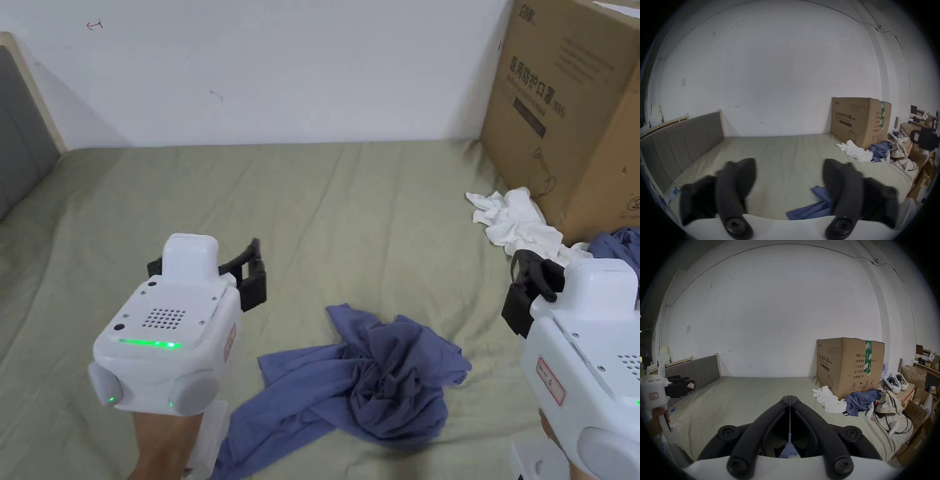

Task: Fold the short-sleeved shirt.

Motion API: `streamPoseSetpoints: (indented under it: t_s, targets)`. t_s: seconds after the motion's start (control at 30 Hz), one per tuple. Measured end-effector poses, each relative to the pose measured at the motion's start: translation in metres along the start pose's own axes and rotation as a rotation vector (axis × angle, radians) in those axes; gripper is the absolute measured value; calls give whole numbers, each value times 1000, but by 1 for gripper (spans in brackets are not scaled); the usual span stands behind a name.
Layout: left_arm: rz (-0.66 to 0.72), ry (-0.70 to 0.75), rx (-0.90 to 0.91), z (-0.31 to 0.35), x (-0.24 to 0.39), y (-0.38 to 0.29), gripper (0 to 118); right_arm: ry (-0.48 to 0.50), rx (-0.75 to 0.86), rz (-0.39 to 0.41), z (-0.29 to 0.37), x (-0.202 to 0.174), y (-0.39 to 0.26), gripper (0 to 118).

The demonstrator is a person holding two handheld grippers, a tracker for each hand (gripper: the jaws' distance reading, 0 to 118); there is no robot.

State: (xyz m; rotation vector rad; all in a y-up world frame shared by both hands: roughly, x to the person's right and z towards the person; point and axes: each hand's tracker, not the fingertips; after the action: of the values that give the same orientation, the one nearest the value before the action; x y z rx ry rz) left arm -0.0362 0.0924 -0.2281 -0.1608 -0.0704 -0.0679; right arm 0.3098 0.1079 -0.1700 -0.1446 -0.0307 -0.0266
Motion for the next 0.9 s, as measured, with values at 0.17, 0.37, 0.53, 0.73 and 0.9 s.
streamPoseSetpoints:
  t_s: [0.17,0.37,0.53,0.73,0.9]
  targets:
    - [-16,-16,-9,2,-8,-6,4,9,0,7,-1,-4,-1,3]
    - [30,-42,-57,0,-13,-8,4,16,-6,8,-3,-6,-3,3]
    - [109,-99,-318,-18,-20,-35,4,15,-20,-5,-4,-4,-8,3]
    - [172,-108,-544,-21,-24,-98,4,9,-45,-8,-7,2,-19,3]
    - [196,-134,-676,-15,-27,-142,4,8,-65,-11,-11,6,-27,3]
